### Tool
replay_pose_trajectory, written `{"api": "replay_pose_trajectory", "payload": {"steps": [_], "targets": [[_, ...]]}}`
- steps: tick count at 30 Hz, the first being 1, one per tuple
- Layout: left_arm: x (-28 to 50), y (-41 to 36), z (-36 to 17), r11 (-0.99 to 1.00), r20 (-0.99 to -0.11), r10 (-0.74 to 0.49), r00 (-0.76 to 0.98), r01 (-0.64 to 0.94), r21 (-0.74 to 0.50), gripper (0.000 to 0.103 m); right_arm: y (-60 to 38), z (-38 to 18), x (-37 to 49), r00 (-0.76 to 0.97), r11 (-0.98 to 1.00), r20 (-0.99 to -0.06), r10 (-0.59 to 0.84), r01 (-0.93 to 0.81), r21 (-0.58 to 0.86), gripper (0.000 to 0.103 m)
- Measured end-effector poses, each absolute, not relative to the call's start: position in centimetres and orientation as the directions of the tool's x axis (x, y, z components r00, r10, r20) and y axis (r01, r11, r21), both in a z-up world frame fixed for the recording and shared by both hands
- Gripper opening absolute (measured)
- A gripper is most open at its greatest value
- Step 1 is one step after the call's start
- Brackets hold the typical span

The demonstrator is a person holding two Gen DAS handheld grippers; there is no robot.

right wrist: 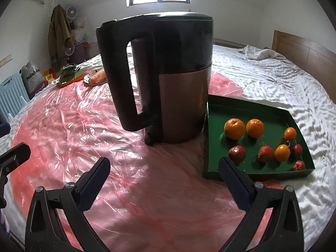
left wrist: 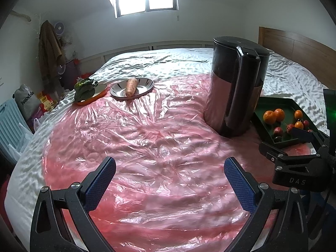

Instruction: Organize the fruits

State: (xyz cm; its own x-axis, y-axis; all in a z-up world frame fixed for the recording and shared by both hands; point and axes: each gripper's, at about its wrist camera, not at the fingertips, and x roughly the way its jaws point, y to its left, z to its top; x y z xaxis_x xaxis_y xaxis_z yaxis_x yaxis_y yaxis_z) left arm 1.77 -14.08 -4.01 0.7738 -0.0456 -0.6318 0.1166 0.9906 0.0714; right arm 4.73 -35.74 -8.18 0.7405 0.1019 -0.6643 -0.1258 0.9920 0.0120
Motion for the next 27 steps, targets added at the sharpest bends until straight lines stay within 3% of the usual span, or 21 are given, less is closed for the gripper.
{"api": "replay_pose_trajectory", "payload": {"steps": [27], "targets": [[2.37, -13.32, -4.60, 0.992, -0.626, -0.038, 0.779, 0.107, 0.074, 0.101, -35.68, -8.28, 4.61, 0.741, 0.994, -0.665, 0.088, -0.111, 0.007, 0.103]]}}
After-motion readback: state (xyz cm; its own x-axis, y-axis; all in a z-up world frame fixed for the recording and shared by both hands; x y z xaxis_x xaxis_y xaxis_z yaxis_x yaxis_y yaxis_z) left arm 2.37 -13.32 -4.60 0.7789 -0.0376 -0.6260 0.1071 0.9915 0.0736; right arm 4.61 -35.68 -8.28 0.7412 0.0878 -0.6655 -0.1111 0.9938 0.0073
